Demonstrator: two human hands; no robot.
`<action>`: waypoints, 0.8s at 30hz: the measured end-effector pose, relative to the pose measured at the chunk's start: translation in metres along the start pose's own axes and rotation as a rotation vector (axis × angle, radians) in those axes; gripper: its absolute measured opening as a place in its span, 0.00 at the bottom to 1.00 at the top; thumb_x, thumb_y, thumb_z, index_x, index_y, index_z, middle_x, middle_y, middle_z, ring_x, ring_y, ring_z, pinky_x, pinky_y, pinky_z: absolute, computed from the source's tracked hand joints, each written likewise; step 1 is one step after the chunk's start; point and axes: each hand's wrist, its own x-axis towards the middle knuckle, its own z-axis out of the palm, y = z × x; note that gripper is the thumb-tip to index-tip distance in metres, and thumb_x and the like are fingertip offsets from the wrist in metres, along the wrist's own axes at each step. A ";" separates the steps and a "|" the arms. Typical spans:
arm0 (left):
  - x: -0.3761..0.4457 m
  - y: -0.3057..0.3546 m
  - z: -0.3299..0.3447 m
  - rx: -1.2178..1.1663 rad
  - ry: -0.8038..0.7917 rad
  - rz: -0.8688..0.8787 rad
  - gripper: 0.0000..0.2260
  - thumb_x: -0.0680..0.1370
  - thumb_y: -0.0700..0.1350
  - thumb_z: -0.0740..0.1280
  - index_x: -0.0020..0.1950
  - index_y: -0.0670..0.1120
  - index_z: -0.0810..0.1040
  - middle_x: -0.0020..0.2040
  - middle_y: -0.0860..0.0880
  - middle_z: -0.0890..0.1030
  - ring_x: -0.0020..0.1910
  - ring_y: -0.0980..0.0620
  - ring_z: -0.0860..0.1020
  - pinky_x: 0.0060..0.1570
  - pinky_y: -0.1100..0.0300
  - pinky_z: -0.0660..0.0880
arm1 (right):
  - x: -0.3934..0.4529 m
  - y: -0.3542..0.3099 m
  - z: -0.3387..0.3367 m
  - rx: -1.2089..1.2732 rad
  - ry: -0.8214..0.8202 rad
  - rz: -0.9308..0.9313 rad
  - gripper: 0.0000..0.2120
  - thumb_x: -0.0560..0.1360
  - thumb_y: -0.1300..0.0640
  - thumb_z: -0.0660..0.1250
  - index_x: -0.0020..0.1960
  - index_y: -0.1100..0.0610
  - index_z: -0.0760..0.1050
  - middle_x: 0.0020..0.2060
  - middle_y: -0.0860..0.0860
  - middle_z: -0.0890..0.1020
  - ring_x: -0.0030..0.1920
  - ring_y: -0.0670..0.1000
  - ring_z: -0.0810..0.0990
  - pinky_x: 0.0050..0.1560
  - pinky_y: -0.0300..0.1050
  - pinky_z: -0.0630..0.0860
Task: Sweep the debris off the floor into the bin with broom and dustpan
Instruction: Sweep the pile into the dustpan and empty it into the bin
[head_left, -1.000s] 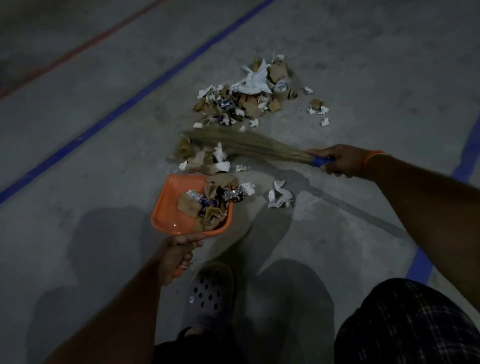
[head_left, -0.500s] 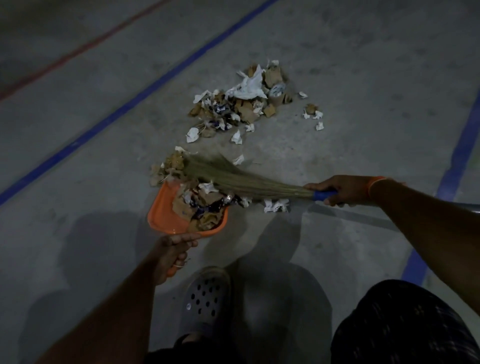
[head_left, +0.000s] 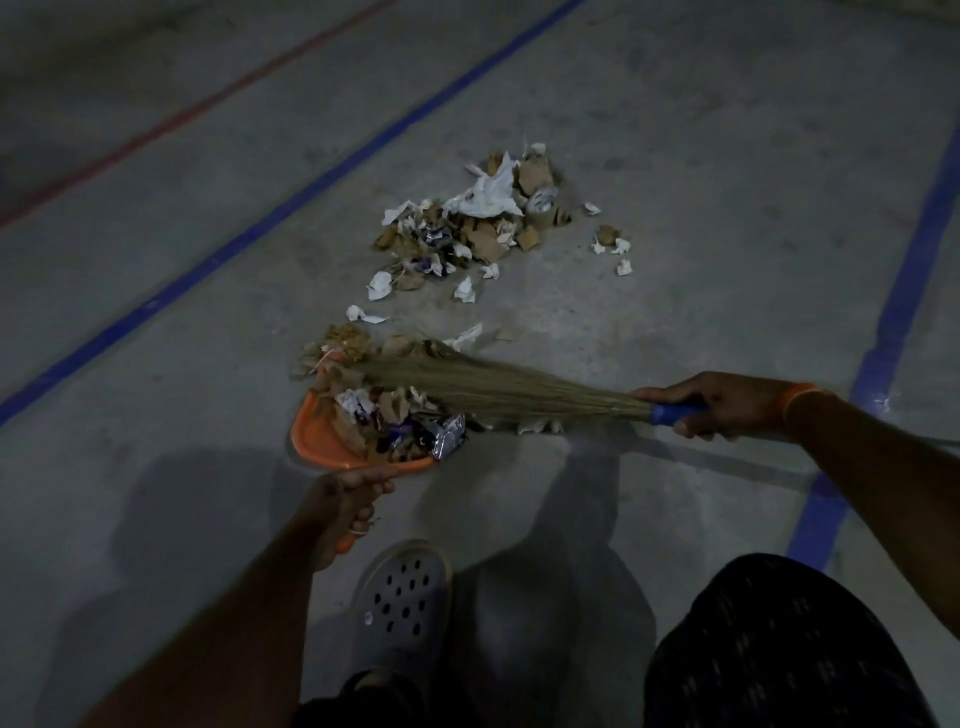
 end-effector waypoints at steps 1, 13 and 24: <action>-0.001 0.001 0.001 0.012 0.008 0.006 0.08 0.83 0.39 0.63 0.59 0.40 0.80 0.28 0.51 0.72 0.23 0.56 0.64 0.20 0.67 0.60 | -0.006 0.001 -0.002 0.015 0.014 -0.004 0.30 0.77 0.59 0.67 0.70 0.31 0.65 0.38 0.54 0.79 0.35 0.50 0.74 0.35 0.44 0.75; -0.004 0.025 0.022 0.053 0.074 0.105 0.09 0.83 0.35 0.61 0.56 0.42 0.81 0.31 0.55 0.78 0.23 0.58 0.66 0.22 0.66 0.64 | -0.059 0.002 -0.026 0.222 0.142 -0.020 0.30 0.77 0.63 0.68 0.69 0.35 0.67 0.34 0.55 0.75 0.34 0.54 0.72 0.35 0.50 0.72; -0.007 0.023 0.021 0.006 0.032 0.112 0.09 0.83 0.35 0.61 0.56 0.41 0.81 0.30 0.53 0.79 0.23 0.59 0.64 0.21 0.66 0.62 | -0.059 -0.007 -0.024 0.318 0.237 0.024 0.30 0.78 0.65 0.66 0.70 0.37 0.66 0.40 0.60 0.76 0.37 0.56 0.73 0.35 0.49 0.73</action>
